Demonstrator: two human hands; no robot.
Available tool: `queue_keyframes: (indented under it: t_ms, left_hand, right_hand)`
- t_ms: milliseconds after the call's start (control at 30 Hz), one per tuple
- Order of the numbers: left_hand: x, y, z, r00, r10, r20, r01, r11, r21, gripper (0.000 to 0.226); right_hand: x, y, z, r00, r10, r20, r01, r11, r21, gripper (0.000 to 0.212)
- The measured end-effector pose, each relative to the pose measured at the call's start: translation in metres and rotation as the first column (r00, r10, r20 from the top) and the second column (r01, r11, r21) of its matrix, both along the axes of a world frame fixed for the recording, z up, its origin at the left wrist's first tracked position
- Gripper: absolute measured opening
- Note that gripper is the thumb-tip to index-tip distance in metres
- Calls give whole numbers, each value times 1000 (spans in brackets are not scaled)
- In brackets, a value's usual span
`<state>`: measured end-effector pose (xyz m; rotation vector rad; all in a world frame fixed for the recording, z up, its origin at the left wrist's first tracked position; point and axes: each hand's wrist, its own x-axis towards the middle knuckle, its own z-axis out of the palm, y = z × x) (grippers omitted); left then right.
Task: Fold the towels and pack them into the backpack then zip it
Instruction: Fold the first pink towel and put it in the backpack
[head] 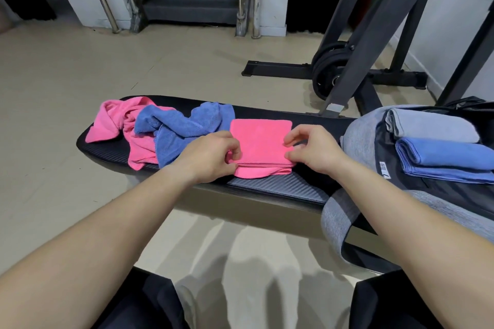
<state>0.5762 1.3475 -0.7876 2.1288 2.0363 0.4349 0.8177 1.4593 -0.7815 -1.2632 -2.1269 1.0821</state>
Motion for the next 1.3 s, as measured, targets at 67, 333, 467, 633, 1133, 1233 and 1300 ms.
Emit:
queue_keyframes:
  t_ms: [67,333,467,633,1133,1233,1300]
  left_hand:
    - [2,-1,0,997,8,-76,-9,1000,-19,9]
    - [48,6,-1,954,-101,-281,124,990,66,52]
    - [51,14,-2,969,-104,-222,105,994,-6,49]
    - [49,14,0,974,-128,-186,138,990,39,35]
    - [31,23,4,942,130,311,-123,992,-40,14]
    - [31,24,3,929,147,340,-137,989,-54,15]
    - [31,25,3,916,165,366,-152,986,-66,15]
  right_hand:
    - [-1,-4,-2,994,39,98,-44,998,41,25]
    - [-6,-2,-3,971,64,228,-113,971,212,27]
    - [-3,3,-4,965,-54,255,-1,977,212,25]
    - [9,0,-1,964,78,252,-133,969,208,16]
    - [8,-1,-2,974,177,144,-212,936,282,41]
    - [7,-1,2,974,192,122,-219,937,272,39]
    - [6,-3,3,966,209,152,-242,937,251,47]
